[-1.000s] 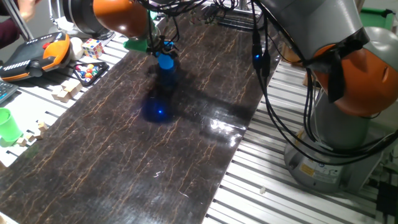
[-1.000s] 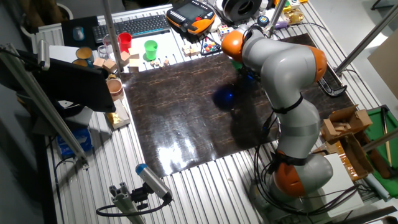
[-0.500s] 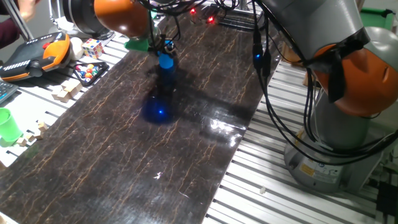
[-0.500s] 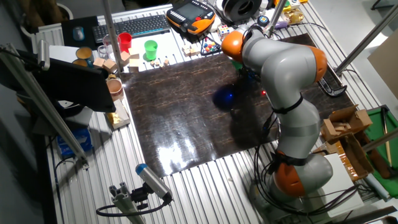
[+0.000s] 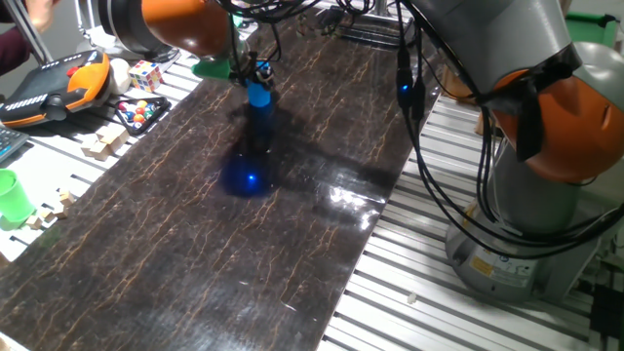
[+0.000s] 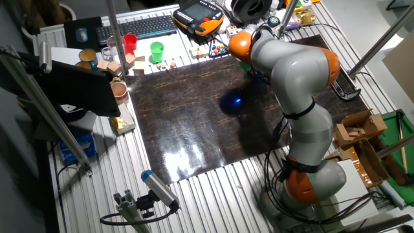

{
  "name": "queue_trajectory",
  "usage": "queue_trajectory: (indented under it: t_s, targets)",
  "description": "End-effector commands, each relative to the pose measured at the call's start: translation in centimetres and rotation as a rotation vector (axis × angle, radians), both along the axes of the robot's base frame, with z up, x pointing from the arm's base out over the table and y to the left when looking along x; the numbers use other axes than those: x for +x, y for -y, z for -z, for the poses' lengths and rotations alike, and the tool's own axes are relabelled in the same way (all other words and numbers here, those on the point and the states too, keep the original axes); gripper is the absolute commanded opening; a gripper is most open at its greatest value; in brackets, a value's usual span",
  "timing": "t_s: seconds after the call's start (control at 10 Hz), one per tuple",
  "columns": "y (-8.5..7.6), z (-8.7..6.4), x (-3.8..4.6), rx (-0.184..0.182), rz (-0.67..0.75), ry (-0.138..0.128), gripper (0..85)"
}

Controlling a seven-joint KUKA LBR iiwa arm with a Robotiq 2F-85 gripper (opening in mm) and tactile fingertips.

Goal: Pick up the cup

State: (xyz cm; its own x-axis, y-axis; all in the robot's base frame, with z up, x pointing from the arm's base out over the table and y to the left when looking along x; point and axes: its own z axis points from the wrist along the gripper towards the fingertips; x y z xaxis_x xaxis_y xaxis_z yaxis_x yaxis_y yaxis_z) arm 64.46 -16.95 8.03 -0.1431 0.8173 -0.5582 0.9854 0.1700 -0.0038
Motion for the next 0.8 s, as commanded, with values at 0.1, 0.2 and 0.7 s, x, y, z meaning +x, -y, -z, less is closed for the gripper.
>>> queue_trajectory:
  t_s: [0.1,0.2,0.7]
  targets:
    - [-0.5,-0.5,-0.02,-0.002,0.01,0.001,43.0]
    - [-0.9,-0.7,-0.06,-0.003,0.015,0.001,51.3]
    - [-2.7,-2.0,-0.12,-0.014,0.039,0.006,77.3]
